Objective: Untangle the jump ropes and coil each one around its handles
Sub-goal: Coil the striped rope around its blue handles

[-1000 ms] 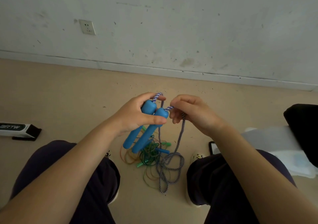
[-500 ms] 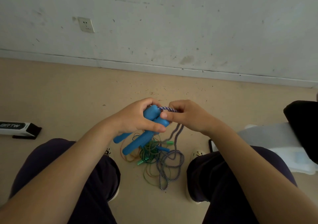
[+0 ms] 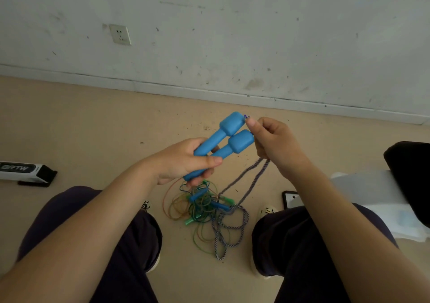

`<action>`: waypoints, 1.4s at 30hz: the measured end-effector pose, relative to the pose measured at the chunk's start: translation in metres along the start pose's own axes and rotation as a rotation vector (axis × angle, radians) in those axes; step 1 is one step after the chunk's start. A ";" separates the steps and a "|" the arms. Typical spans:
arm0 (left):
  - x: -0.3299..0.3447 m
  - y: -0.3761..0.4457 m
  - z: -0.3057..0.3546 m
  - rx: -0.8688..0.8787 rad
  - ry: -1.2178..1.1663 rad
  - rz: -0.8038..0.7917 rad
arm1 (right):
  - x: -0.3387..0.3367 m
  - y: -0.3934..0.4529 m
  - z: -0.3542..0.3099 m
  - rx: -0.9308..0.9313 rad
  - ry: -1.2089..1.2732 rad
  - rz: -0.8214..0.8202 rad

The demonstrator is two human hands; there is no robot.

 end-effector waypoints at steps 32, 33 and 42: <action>0.003 0.000 0.000 -0.065 -0.028 -0.083 | 0.011 -0.001 0.001 -0.149 -0.134 -0.054; 0.003 0.001 0.001 -0.064 -0.028 -0.098 | 0.014 -0.003 -0.003 -0.143 -0.118 -0.077; 0.000 0.005 -0.001 -0.018 0.015 -0.004 | 0.012 -0.004 -0.007 -0.142 -0.142 -0.103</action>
Point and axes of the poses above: each hand's wrist, its own y-axis towards the middle knuckle, its own x-axis out of the palm, z = x × y, the point moved 1 cm from there along y, towards the middle knuckle, and after that the axes turned 3 degrees about -y, right-handed, at the moved point
